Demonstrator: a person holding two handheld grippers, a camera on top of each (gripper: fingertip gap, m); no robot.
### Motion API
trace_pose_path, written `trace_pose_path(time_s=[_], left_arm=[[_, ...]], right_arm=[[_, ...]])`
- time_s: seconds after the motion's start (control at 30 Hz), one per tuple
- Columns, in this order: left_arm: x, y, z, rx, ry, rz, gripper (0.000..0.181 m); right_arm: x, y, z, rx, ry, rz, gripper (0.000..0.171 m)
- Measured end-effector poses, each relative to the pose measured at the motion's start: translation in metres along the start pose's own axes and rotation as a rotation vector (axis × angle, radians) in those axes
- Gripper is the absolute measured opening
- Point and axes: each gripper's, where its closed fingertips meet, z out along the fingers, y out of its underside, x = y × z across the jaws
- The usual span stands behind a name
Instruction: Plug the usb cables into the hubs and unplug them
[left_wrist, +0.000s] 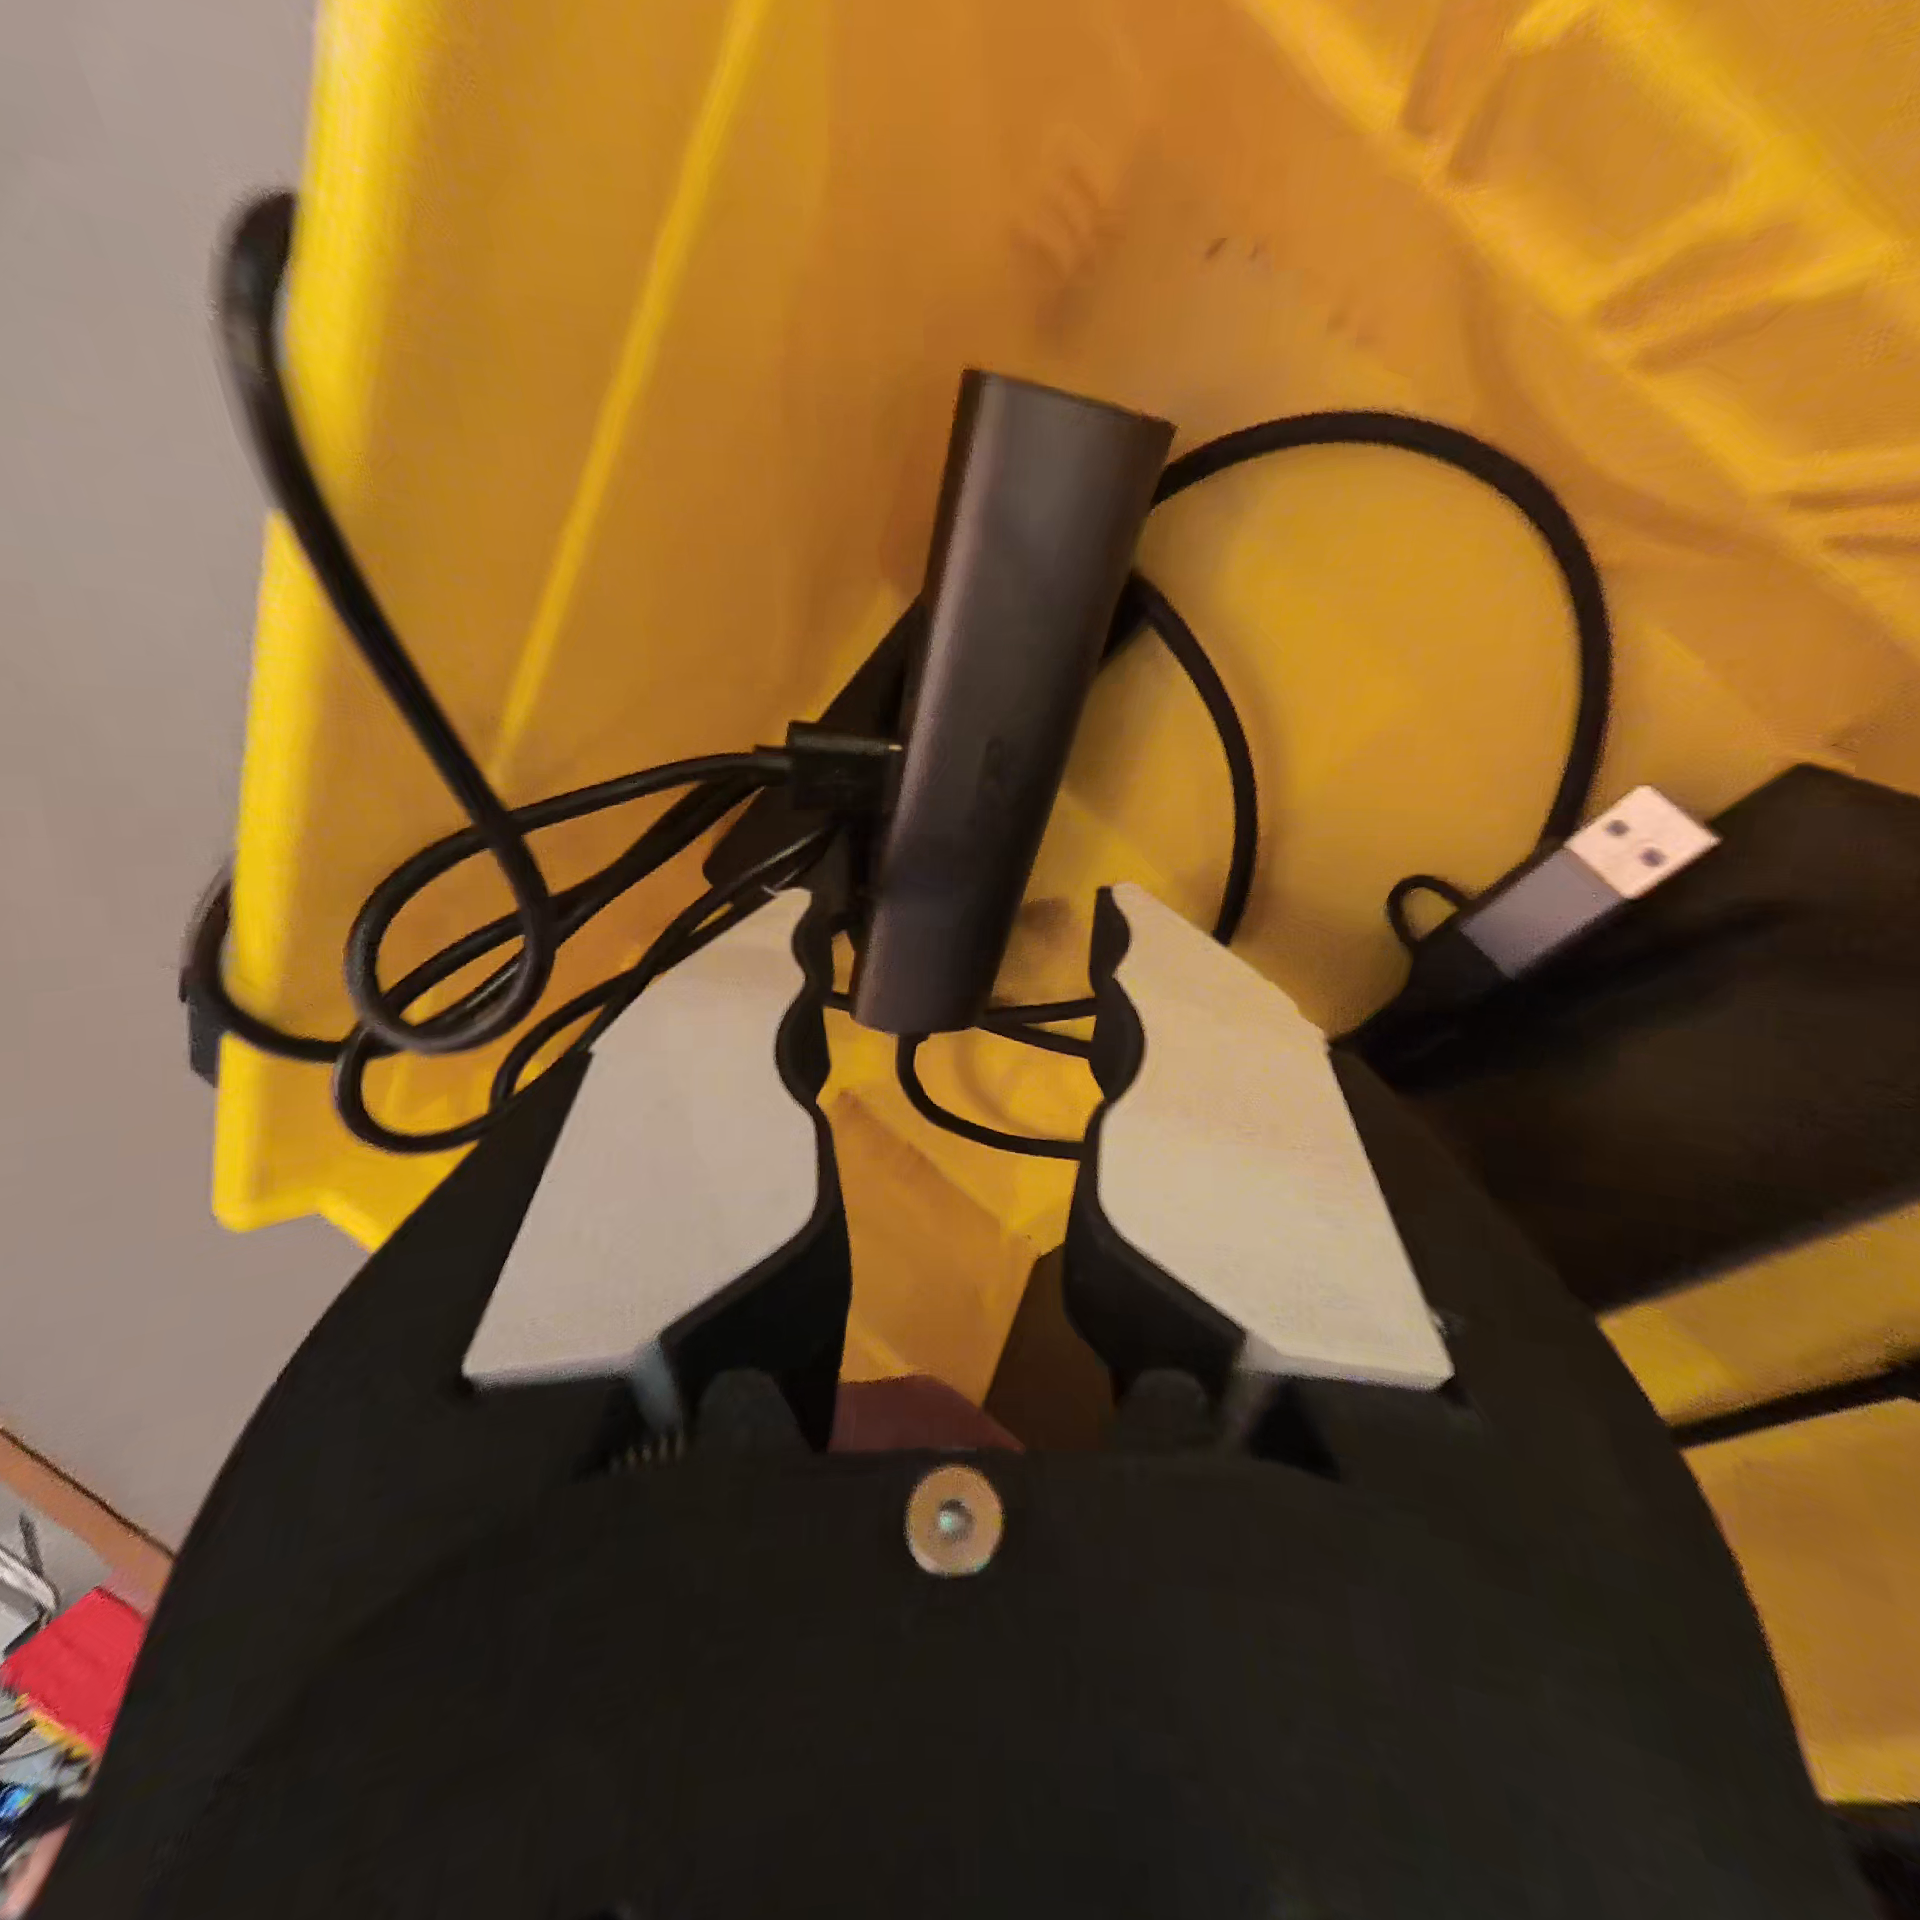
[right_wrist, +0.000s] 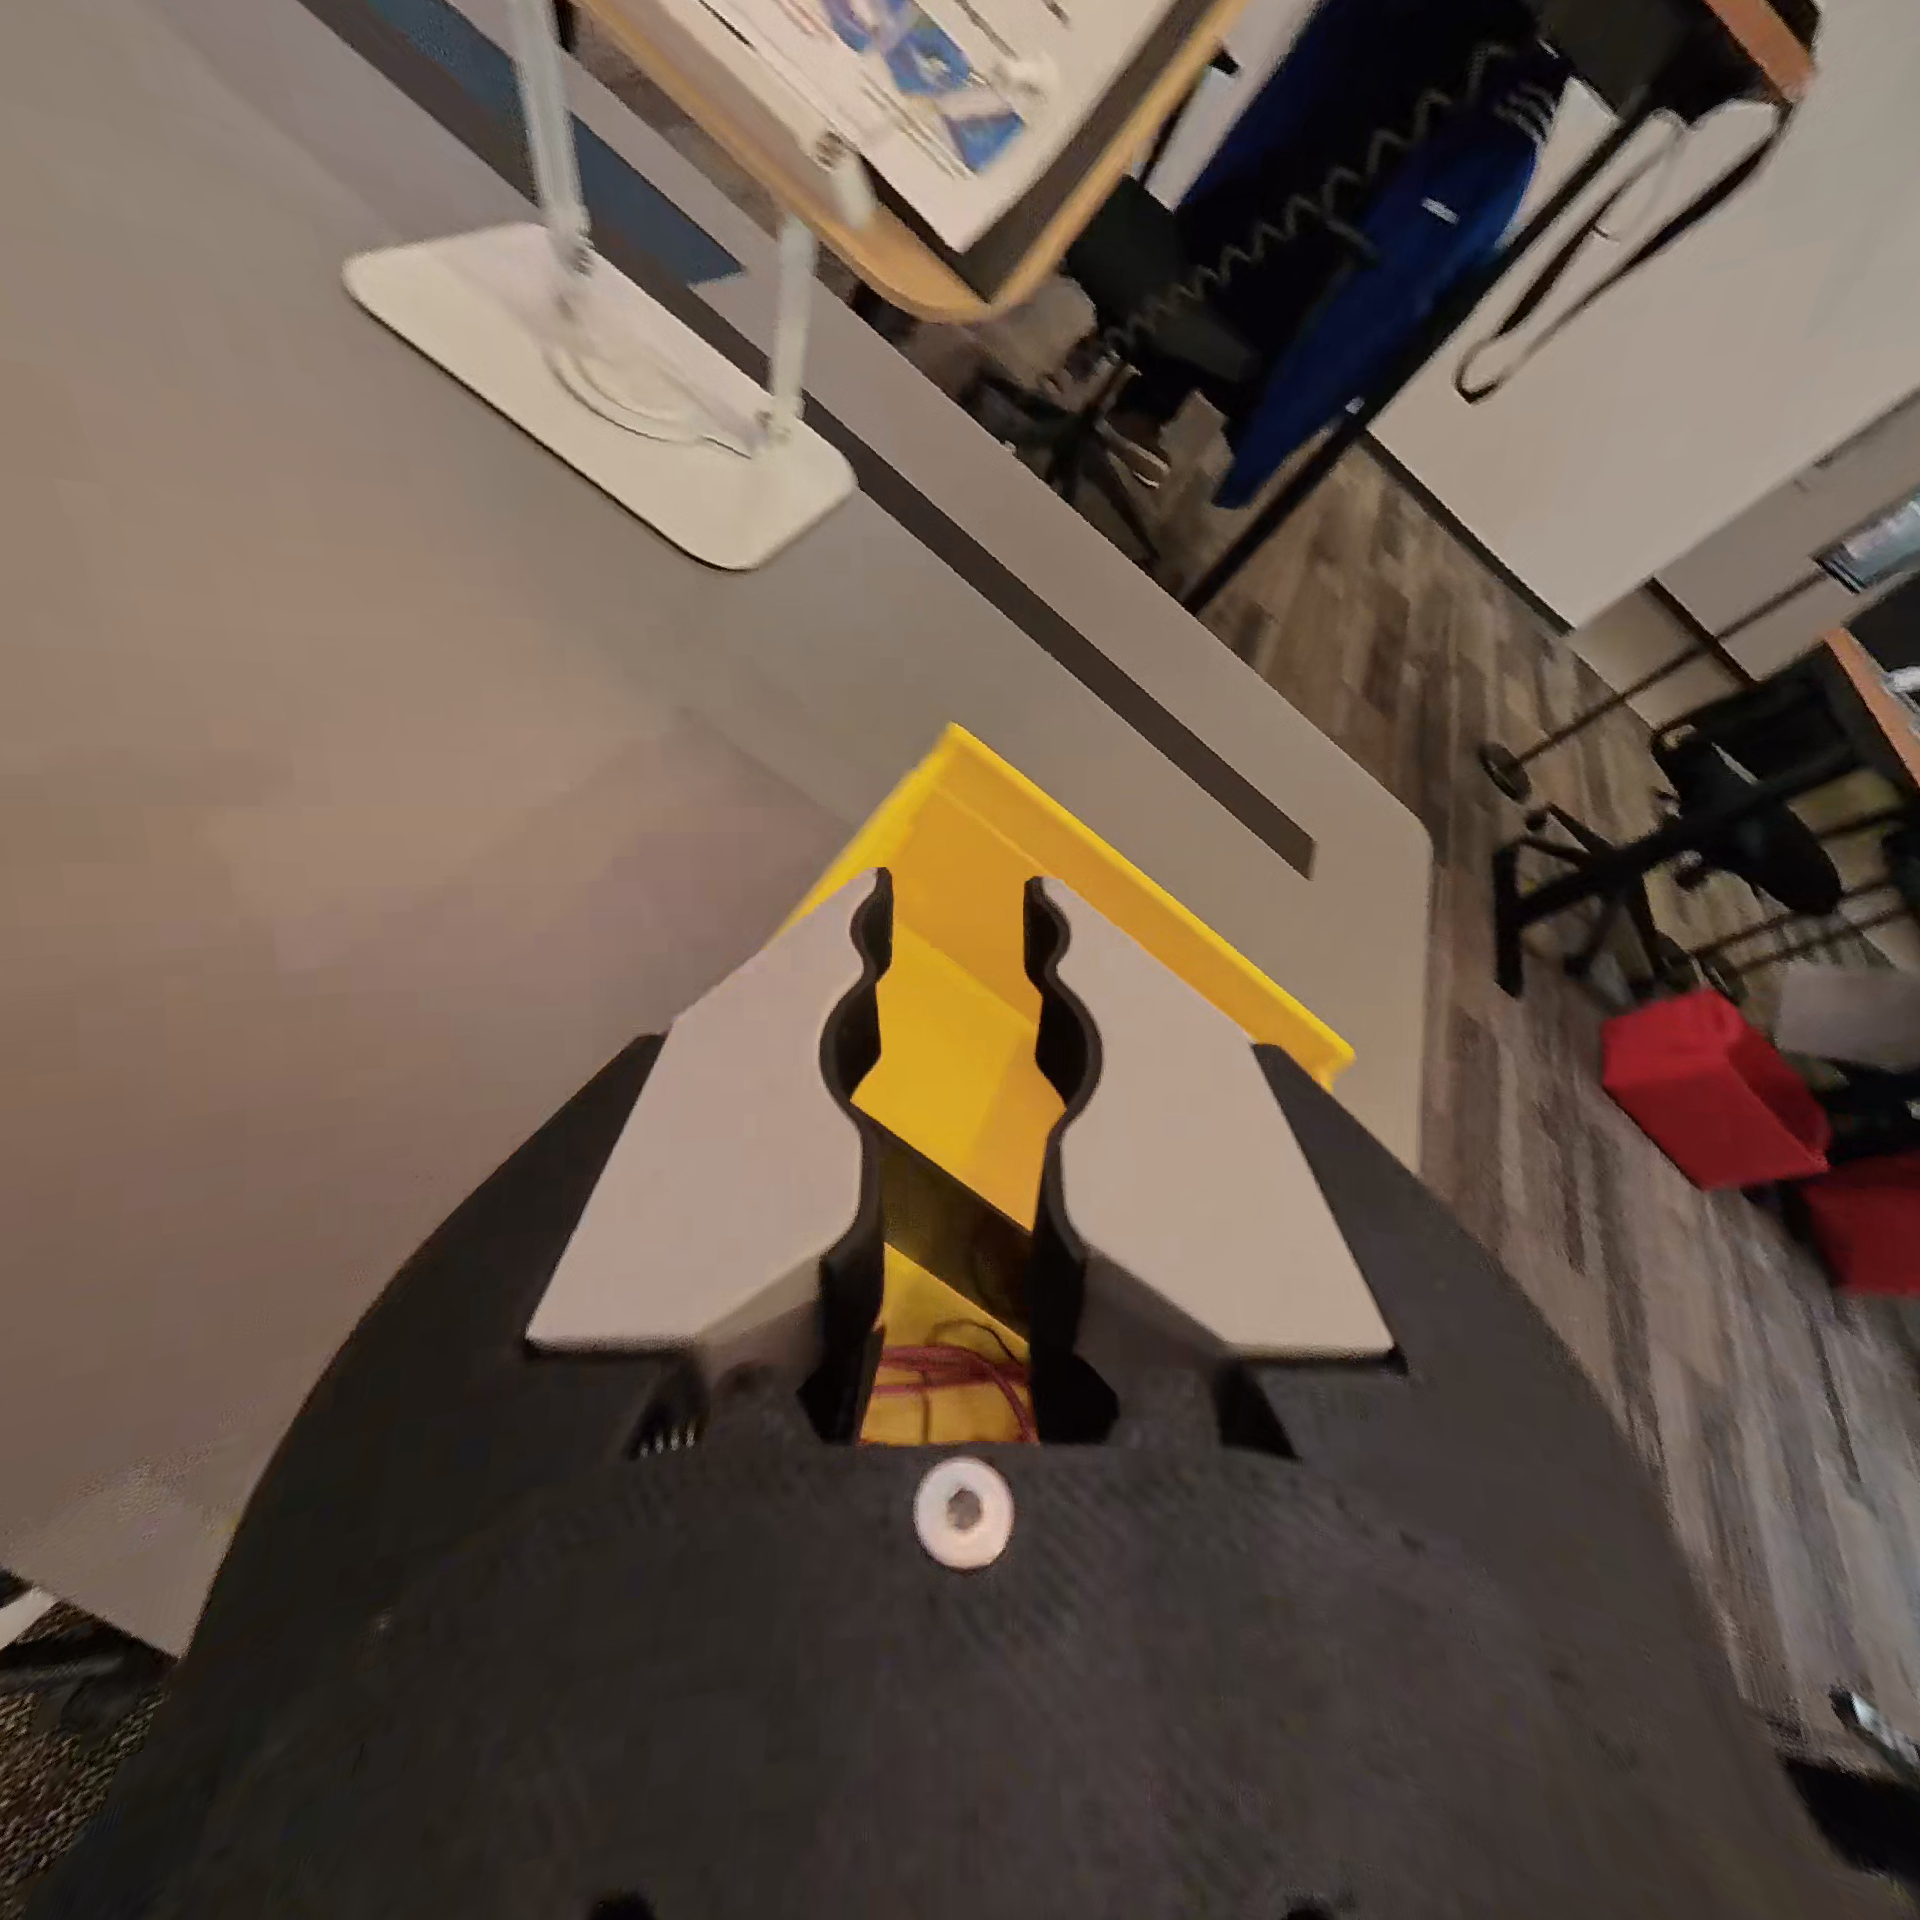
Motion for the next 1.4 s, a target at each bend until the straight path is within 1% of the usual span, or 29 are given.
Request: trace_pose_path(time_s=[0.07, 0.1, 0.2, 0.3, 0.4, 0.53, 0.6, 0.73, 0.83, 0.93, 1.0, 1.1, 1.17, 1.27, 1.3, 1.33, 1.4], left_arm=[[0.002, 0.003, 0.012, -0.025, 0.025, 0.013, 0.040], [-0.002, 0.003, 0.015, -0.023, -0.008, 0.029, 0.033], [-0.008, 0.000, 0.013, 0.019, -0.059, 0.030, 0.031], [-0.012, -0.002, 0.000, 0.079, -0.120, 0.048, 0.031], [-0.016, -0.004, -0.024, 0.146, -0.167, 0.064, 0.031], [-0.023, -0.015, -0.069, 0.262, -0.251, 0.106, 0.031], [-0.024, -0.022, -0.094, 0.317, -0.293, 0.165, 0.030], [-0.021, -0.039, -0.143, 0.373, -0.410, 0.296, 0.031], [-0.002, -0.062, -0.175, 0.420, -0.449, 0.437, 0.031], [0.027, -0.086, -0.193, 0.450, -0.445, 0.595, 0.031], [0.049, -0.102, -0.199, 0.478, -0.421, 0.697, 0.031], [0.078, -0.123, -0.201, 0.479, -0.416, 0.843, 0.031], [0.097, -0.135, -0.200, 0.480, -0.403, 0.921, 0.031], [0.120, -0.150, -0.200, 0.495, -0.401, 1.014, 0.031], [0.126, -0.155, -0.201, 0.504, -0.403, 1.035, 0.031], [0.131, -0.158, -0.201, 0.510, -0.398, 1.054, 0.031], [0.135, -0.162, -0.198, 0.489, -0.401, 1.083, 0.031]], right_arm=[[-0.021, -0.011, 0.005, 0.024, -0.061, -0.007, 0.022], [-0.031, -0.016, 0.008, 0.034, -0.091, -0.003, 0.021], [-0.054, -0.026, 0.018, 0.057, -0.165, 0.004, 0.018], [-0.075, -0.037, 0.028, 0.077, -0.224, -0.009, 0.015], [-0.098, -0.054, 0.035, 0.114, -0.304, -0.009, 0.015], [-0.134, -0.083, 0.040, 0.182, -0.453, 0.028, 0.018], [-0.151, -0.100, 0.043, 0.218, -0.511, 0.032, 0.020], [-0.185, -0.133, 0.049, 0.274, -0.624, 0.021, 0.027], [-0.207, -0.160, 0.049, 0.323, -0.735, 0.052, 0.035], [-0.221, -0.186, 0.051, 0.367, -0.825, 0.091, 0.044], [-0.231, -0.199, 0.059, 0.369, -0.890, 0.127, 0.048], [-0.258, -0.209, 0.068, 0.335, -1.044, 0.199, 0.058], [-0.276, -0.213, 0.071, 0.320, -1.121, 0.224, 0.060], [-0.300, -0.212, 0.074, 0.293, -1.206, 0.239, 0.052], [-0.306, -0.210, 0.074, 0.282, -1.227, 0.240, 0.041], [-0.309, -0.209, 0.075, 0.284, -1.236, 0.244, 0.019], [-0.311, -0.206, 0.078, 0.286, -1.226, 0.276, 0.016]])
